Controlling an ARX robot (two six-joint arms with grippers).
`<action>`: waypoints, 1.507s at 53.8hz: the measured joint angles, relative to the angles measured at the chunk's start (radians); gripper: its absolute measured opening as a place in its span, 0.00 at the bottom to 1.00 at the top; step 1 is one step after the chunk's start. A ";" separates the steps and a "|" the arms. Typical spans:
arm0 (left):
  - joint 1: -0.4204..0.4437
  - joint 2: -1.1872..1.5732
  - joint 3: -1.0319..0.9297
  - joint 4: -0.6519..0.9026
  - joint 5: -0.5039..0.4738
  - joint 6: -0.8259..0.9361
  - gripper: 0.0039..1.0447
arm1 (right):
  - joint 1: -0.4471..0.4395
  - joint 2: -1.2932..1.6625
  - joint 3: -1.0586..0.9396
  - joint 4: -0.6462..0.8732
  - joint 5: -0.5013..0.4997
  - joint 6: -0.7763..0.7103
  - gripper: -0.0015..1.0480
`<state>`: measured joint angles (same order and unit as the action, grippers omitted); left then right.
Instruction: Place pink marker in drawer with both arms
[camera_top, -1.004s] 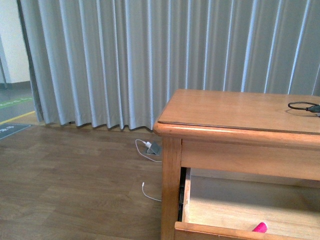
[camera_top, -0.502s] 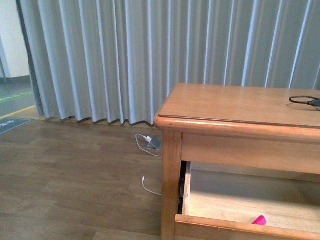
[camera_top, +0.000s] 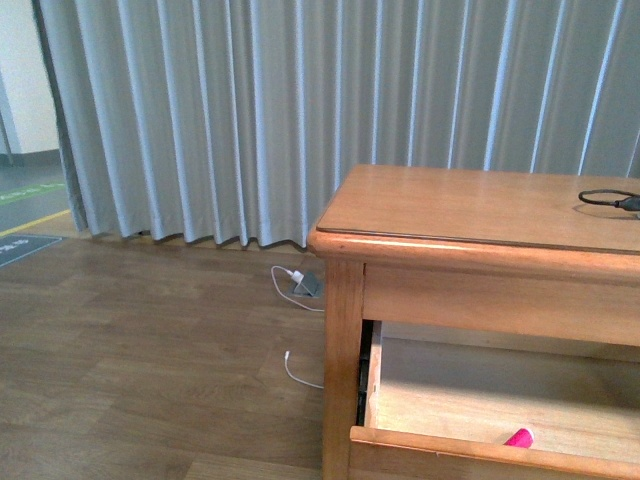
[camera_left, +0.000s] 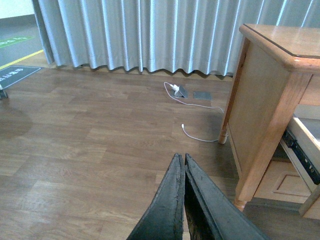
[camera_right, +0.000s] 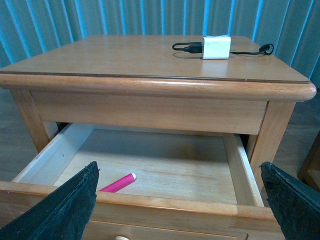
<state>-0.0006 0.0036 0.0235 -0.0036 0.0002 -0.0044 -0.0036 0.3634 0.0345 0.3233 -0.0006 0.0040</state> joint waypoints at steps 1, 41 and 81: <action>0.000 0.000 0.000 0.000 0.000 0.000 0.04 | 0.000 0.000 0.000 0.000 0.000 0.000 0.92; 0.000 0.000 0.000 0.000 0.000 0.000 0.94 | 0.093 0.824 0.241 -0.061 0.035 0.054 0.92; 0.000 0.000 0.000 0.000 0.000 0.000 0.94 | 0.132 1.566 0.572 0.620 0.165 0.081 0.92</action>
<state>-0.0006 0.0036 0.0235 -0.0036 0.0002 -0.0040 0.1284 1.9297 0.6067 0.9436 0.1646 0.0853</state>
